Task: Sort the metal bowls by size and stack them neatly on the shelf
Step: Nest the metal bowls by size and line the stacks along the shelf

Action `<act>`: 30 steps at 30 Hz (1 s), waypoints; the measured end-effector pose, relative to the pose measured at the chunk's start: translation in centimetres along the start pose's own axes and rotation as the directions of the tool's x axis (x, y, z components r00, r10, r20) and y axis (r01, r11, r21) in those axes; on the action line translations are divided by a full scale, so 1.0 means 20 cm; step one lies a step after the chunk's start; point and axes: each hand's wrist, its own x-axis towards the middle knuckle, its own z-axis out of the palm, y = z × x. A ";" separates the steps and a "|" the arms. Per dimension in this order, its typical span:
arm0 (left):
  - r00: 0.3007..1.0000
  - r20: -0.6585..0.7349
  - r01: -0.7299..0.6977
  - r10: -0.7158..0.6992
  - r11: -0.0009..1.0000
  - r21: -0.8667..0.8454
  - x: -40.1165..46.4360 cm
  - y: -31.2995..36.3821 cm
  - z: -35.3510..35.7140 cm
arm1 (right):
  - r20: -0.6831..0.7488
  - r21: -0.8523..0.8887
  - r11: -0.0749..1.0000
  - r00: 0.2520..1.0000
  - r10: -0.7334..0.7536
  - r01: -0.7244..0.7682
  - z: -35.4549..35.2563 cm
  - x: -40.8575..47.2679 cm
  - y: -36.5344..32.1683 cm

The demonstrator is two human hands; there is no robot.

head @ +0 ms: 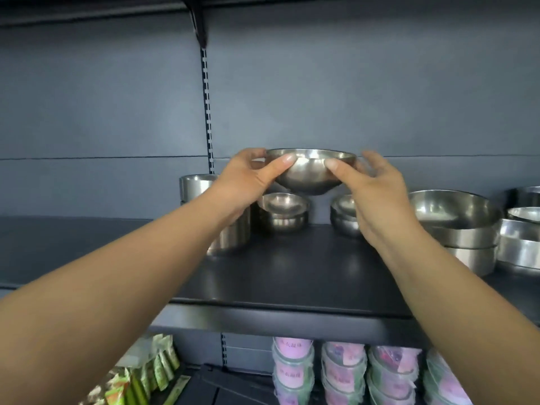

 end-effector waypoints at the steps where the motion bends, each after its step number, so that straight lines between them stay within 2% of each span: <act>1: 0.999 -0.023 -0.026 0.027 0.999 0.032 0.03 0.05 -0.04 | 0.012 0.028 1.000 1.000 0.000 0.000 0.05 0.04 -0.04; 4: 0.992 -0.066 -0.100 0.110 0.986 0.135 0.13 0.16 -0.19 | 0.108 0.033 0.999 0.994 -0.002 -0.001 0.22 0.16 -0.11; 7: 0.985 -0.051 -0.147 0.162 0.965 0.218 0.25 0.21 -0.36 | 0.210 0.035 0.999 0.978 0.008 -0.016 0.39 0.27 -0.14; 11: 0.987 -0.062 -0.129 0.148 0.962 0.240 0.42 0.20 -0.58 | 0.272 0.009 0.999 0.962 0.038 -0.042 0.60 0.40 -0.09; 15: 0.996 -0.008 -0.087 0.091 0.967 0.238 0.59 0.10 -0.78 | 0.303 -0.095 0.991 0.946 0.114 -0.089 0.79 0.55 0.02; 19: 0.996 0.087 -0.017 -0.003 0.976 0.217 0.79 -0.11 -0.93 | 0.288 -0.248 0.955 0.928 0.235 -0.165 0.96 0.69 0.13; 25: 0.981 0.177 0.066 -0.081 0.994 0.087 0.97 -0.40 -0.95 | 0.145 -0.522 0.834 0.944 0.295 -0.180 1.02 0.83 0.33; 27: 0.978 0.185 0.090 -0.101 0.994 0.068 1.01 -0.47 -0.94 | 0.103 -0.605 0.768 0.935 0.339 -0.212 1.04 0.85 0.40; 30: 0.980 0.171 0.107 -0.104 0.994 -0.008 1.05 -0.54 -0.92 | 0.077 -0.639 0.720 0.909 0.410 -0.271 1.04 0.90 0.46</act>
